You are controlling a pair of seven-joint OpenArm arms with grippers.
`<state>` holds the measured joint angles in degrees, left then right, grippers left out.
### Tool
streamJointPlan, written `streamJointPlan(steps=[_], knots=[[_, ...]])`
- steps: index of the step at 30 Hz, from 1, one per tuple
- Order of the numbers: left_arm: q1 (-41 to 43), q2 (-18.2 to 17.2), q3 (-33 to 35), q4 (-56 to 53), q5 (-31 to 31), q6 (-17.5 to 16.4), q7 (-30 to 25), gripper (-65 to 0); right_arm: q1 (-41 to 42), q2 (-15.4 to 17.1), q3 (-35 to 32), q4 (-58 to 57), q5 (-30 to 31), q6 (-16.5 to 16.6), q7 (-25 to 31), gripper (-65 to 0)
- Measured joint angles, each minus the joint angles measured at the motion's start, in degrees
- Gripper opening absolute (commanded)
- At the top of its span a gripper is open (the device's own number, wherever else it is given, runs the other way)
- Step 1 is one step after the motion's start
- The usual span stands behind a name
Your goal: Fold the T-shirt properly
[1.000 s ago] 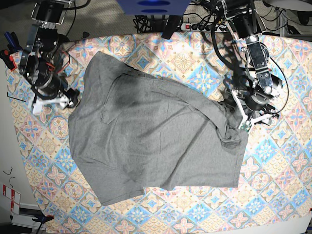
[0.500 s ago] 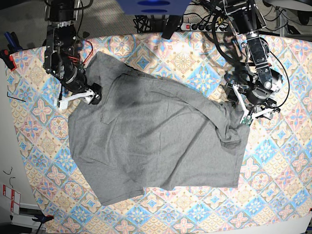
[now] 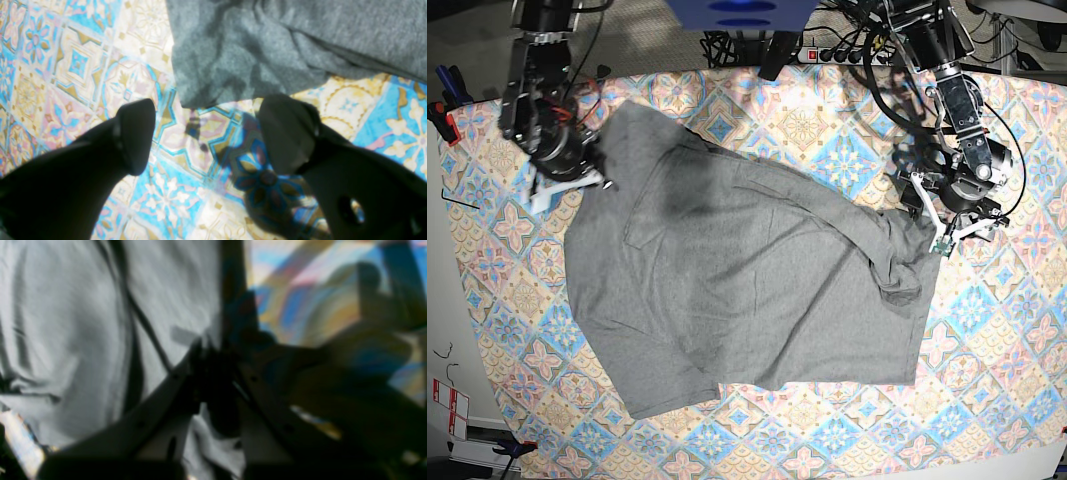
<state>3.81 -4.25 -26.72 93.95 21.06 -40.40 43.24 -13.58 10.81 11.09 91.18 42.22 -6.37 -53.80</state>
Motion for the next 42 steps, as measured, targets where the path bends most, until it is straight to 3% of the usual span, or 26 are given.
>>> streamJointPlan(steps=[9, 13, 21, 31, 33, 37, 42], knots=[[0.02, -0.02, 0.00, 0.00, 0.15, 0.04, 0.02, -14.7, 4.68, 0.46, 12.90, 7.23, 0.02, -0.39, -13.20, -63.8], [0.00, -0.07, -0.02, 0.00, 0.20, 0.09, 0.02, -14.7, 5.25, 0.63, 15.82, 9.62, 0.09, -0.31, -13.66, -63.9], [0.17, -0.07, 0.04, 0.00, 0.17, 0.09, 0.00, -14.8, 4.87, 0.44, 15.37, 9.18, 0.09, -0.31, -14.45, -63.8], [8.66, -0.04, 0.46, 0.11, -0.02, 0.07, -0.20, -14.8, -1.29, -1.95, 15.39, 9.07, 0.11, -0.42, -14.34, -63.9], [10.03, -0.07, 0.31, 0.11, -0.07, 0.09, -0.70, -14.9, -2.69, -1.92, 15.39, 9.11, 0.26, -1.90, -14.14, -63.9], [14.03, -0.04, 0.35, 2.58, -0.17, 0.09, -0.66, -16.7, -6.08, -1.99, 15.39, 9.33, 0.07, -10.78, -13.97, -63.9], [17.81, 2.71, -0.04, 9.31, 0.44, 0.15, -0.59, -28.1, -8.68, -1.95, 15.37, 9.53, 0.26, -11.91, -13.55, -63.9]])
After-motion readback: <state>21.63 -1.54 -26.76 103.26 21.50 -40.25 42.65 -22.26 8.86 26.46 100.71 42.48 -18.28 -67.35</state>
